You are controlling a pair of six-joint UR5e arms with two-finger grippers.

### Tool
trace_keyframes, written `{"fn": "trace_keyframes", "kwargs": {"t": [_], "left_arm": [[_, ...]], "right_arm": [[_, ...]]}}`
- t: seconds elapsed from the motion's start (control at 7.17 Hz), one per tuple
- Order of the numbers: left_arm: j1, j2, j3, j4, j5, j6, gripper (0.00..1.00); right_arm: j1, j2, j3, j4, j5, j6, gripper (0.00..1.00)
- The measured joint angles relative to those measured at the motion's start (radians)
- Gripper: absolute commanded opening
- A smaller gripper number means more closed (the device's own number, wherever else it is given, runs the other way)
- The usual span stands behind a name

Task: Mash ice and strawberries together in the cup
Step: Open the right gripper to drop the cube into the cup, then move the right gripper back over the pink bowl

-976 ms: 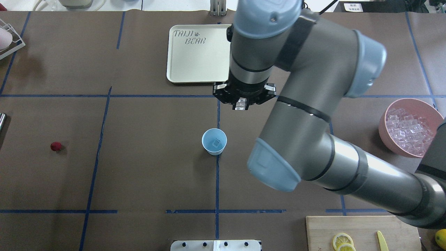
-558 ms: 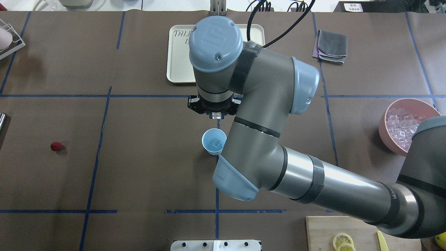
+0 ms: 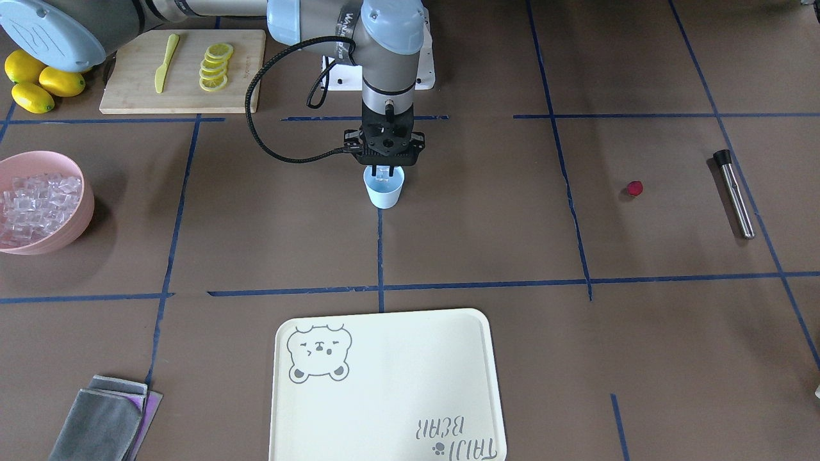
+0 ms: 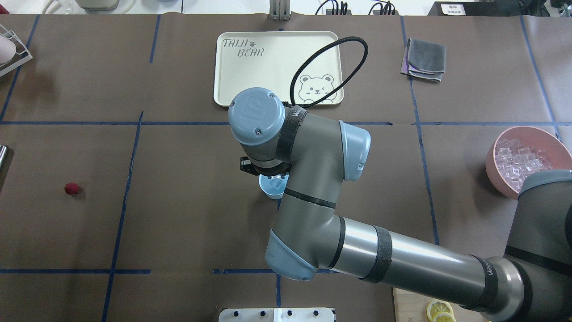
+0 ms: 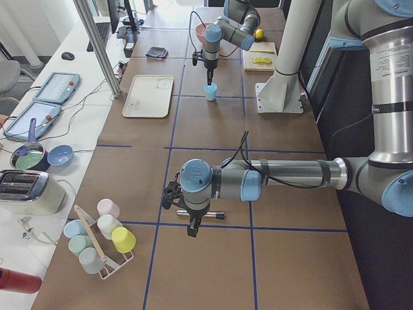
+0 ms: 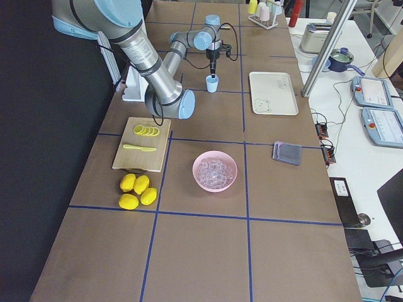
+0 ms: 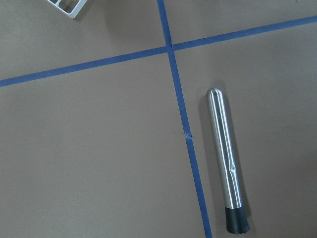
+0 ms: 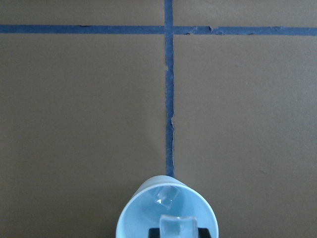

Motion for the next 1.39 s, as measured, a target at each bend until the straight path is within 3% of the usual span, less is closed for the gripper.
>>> {"fn": "trace_keyframes", "kwargs": {"t": [0.7,0.98,1.25,1.39], "left_arm": [[0.0,0.0,0.003,-0.002,-0.001,0.0,1.0],[0.0,0.0,0.004,-0.002,-0.001,0.0,1.0],[0.0,-0.002,0.004,-0.002,-0.002,0.0,1.0],[0.0,-0.004,0.003,-0.002,-0.002,0.0,1.0]], "right_arm": [[0.027,-0.032,0.038,0.001,0.003,-0.021,1.0],[0.153,-0.19,0.136,0.03,0.032,-0.214,1.0],[0.352,-0.414,0.237,0.117,0.183,-0.472,1.0],[0.448,-0.563,0.266,0.22,0.259,-0.592,1.0]]}}
